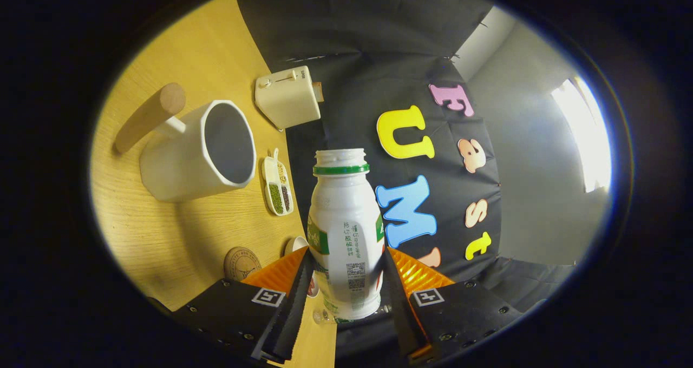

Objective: Take the bottle from table, then pour the juice into the cup, finally place the bottle on the coaster

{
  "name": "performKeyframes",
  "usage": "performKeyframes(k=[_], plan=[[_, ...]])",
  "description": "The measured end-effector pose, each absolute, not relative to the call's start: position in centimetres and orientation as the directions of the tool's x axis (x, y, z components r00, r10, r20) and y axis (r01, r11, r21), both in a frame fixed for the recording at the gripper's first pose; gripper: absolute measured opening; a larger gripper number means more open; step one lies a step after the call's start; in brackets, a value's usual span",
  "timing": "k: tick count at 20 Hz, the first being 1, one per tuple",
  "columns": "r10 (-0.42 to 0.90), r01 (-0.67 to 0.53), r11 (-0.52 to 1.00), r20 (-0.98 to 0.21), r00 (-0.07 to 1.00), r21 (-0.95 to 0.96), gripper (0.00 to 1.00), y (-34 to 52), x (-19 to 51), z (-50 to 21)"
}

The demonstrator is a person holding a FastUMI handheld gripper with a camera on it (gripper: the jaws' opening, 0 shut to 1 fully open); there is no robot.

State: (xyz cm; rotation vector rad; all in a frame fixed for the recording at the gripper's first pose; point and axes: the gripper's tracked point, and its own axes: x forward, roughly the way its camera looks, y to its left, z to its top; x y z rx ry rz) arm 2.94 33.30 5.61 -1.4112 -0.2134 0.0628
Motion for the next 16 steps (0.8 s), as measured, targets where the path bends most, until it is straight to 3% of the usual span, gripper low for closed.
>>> performKeyframes(k=[16], plan=[[0.185,0.142,0.000,0.139,0.973,-0.990,0.70,34.7,2.9,6.3]])
